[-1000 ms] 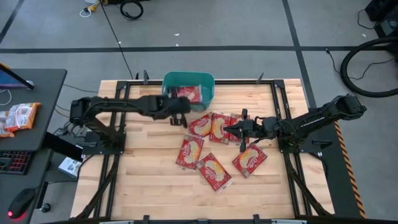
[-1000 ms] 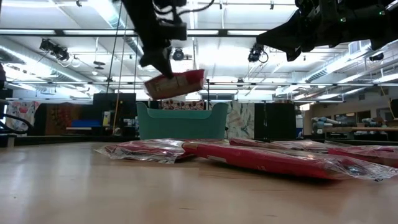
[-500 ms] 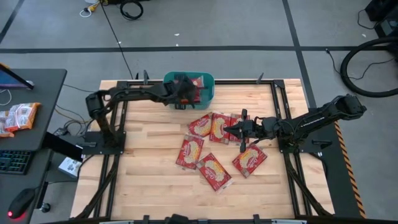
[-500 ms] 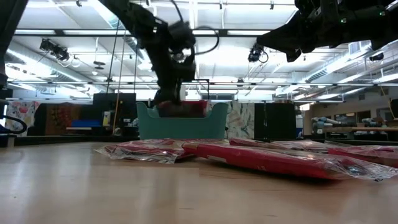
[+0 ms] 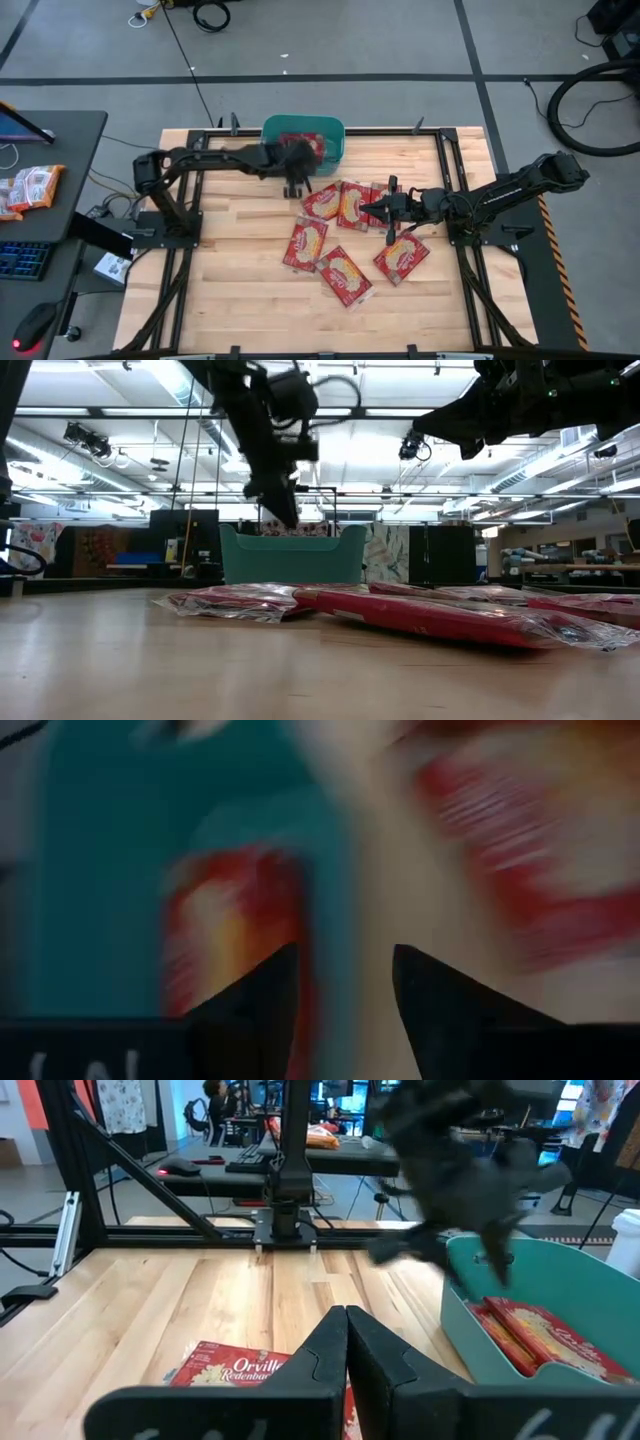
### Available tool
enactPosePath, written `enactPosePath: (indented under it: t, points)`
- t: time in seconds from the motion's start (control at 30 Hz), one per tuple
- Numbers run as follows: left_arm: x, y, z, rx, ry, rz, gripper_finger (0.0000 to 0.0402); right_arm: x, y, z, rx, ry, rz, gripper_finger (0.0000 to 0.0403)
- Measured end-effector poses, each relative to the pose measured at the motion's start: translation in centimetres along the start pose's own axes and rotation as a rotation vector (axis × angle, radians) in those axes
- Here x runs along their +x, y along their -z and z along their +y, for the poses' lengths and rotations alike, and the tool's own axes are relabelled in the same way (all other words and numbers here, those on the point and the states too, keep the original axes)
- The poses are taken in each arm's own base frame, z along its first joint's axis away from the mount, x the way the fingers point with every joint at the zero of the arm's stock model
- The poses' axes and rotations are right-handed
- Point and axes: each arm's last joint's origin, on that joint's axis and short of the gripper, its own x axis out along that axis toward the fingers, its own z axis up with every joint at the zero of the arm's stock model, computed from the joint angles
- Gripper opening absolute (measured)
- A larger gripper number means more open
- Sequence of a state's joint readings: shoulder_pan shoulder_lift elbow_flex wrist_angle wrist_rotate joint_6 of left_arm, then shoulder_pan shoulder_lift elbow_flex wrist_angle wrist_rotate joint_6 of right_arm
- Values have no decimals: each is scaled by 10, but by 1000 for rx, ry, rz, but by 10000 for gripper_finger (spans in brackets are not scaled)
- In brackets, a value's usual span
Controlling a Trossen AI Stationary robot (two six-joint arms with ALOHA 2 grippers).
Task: Sort popcorn bags into baskets
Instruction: Put the popcorn bag into the green bin
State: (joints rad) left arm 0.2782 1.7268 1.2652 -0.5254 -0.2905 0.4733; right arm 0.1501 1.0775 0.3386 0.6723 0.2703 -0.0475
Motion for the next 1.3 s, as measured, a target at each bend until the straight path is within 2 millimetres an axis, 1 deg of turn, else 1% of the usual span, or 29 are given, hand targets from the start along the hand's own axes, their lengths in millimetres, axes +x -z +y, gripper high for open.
enactPosePath:
  t: [0.1,0.2,0.33,0.5,0.63,0.77,0.87,0.93,1.03,1.17,1.3]
  points:
    - [-6,-9,-19,-31,189,-95,163,0,0,0,1,0,0,13]
    - [-3,-16,-36,-78,318,-132,157,0,0,0,3,-1,-1,13]
    - [7,-21,-64,-104,391,-80,150,0,0,0,3,-1,-2,13]
    - [12,-23,-104,-77,528,-13,144,0,0,0,2,-1,-2,13]
    - [20,-22,-130,-143,558,75,144,0,0,0,1,-1,-2,13]
    - [28,-21,-148,-223,511,150,152,0,-1,0,3,-1,-7,13]
    - [29,-19,-159,-214,440,188,167,0,-1,0,4,-1,-7,13]
    - [27,-16,-165,-114,417,208,174,0,-1,0,4,-2,-7,13]
    - [21,-11,-175,125,393,227,173,0,-1,0,4,-1,-7,13]
    - [13,-5,-186,481,363,240,159,0,-1,0,4,-1,-7,13]
    - [6,0,-196,803,251,275,143,0,-1,0,4,-2,-7,13]
